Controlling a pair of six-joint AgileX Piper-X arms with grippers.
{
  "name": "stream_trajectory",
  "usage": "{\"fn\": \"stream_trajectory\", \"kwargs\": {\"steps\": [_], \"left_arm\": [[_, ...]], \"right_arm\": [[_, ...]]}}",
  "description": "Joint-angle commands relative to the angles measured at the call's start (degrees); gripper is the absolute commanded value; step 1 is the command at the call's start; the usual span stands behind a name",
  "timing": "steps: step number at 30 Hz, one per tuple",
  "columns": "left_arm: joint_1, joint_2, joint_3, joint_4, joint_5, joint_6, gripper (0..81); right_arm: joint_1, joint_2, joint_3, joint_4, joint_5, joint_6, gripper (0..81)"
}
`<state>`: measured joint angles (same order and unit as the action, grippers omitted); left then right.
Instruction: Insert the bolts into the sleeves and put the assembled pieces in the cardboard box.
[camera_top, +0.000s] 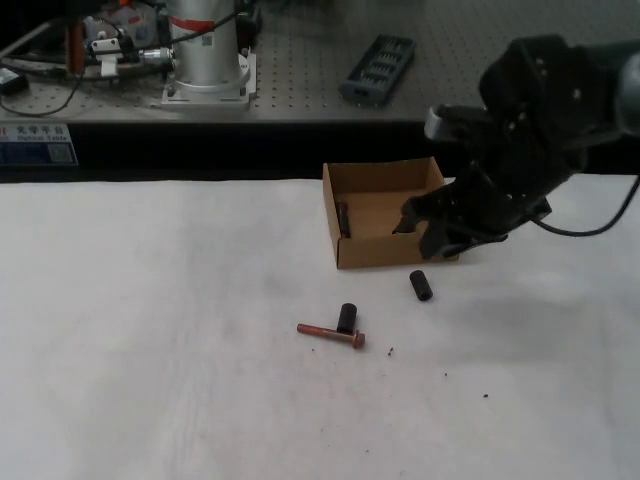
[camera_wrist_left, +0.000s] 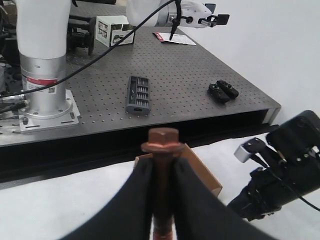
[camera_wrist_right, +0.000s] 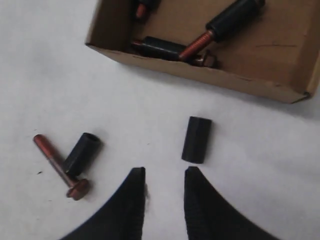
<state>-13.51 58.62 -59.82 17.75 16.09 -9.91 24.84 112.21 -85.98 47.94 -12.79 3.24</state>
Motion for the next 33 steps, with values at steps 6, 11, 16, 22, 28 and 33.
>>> {"fn": "stream_trajectory", "kwargs": {"steps": [6,11,16,22,28,33], "left_arm": [[0.17,-0.73,-0.05,-0.69,1.34,-0.53,8.0],[0.17,-0.73,-0.05,-0.69,1.34,-0.48,8.0],[0.17,-0.73,-0.05,-0.69,1.34,-0.41,8.0],[0.17,-0.73,-0.05,-0.69,1.34,-0.41,8.0],[0.17,-0.73,-0.05,-0.69,1.34,-0.41,8.0],[0.17,-1.02,-0.05,-0.69,1.34,-0.45,8.0]], "right_arm": [[0.0,6.0,-8.36,6.0,4.96,-1.22,21.8],[0.72,9.3,-11.28,10.52,4.95,-1.16,21.9],[3.34,9.75,-11.59,10.31,5.68,-1.16,31.5],[4.66,9.75,-11.59,8.87,6.5,-1.16,30.4],[4.71,10.71,-11.59,8.25,6.69,-0.93,30.8],[4.71,11.81,-11.59,8.4,7.31,-0.53,30.8]]}}
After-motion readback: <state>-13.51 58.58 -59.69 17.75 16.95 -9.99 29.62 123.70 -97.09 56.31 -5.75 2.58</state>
